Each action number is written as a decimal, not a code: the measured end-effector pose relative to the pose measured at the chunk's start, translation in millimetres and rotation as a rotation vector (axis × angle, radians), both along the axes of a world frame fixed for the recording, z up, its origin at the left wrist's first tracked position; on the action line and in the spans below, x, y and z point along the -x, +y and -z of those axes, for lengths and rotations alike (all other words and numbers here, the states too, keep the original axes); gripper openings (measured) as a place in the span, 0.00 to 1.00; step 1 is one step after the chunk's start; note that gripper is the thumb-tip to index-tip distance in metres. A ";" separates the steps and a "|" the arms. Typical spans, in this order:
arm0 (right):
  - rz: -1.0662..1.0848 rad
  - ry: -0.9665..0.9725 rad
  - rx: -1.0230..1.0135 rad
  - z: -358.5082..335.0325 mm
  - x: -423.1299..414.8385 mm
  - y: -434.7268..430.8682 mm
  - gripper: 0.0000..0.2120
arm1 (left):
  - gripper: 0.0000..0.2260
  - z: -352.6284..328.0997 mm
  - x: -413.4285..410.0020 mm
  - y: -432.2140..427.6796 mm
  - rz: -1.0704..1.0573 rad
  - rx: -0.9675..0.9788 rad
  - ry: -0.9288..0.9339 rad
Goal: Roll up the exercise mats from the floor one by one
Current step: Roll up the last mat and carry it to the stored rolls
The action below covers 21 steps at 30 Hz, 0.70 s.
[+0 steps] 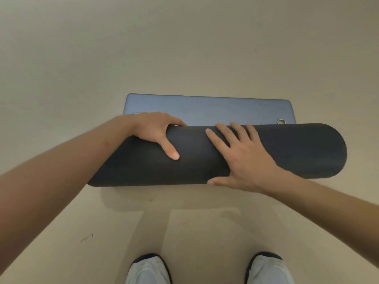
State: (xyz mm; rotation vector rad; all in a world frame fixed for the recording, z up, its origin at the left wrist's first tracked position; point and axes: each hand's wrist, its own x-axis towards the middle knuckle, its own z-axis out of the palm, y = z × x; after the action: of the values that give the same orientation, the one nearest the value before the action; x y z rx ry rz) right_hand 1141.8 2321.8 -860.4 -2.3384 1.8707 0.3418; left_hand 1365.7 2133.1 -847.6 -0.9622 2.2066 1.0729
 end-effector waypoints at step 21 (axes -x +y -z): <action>-0.018 -0.134 0.274 9.1 -4.9 -75.2 0.43 | 0.46 40.4 -47.0 35.6 0.018 0.874 0.102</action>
State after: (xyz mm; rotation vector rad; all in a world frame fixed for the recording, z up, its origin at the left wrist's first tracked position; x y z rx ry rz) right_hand 1146.7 2246.7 -869.5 -2.4761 1.9398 -0.0749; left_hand 1412.7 2168.7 -888.0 -1.2229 2.8047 0.0886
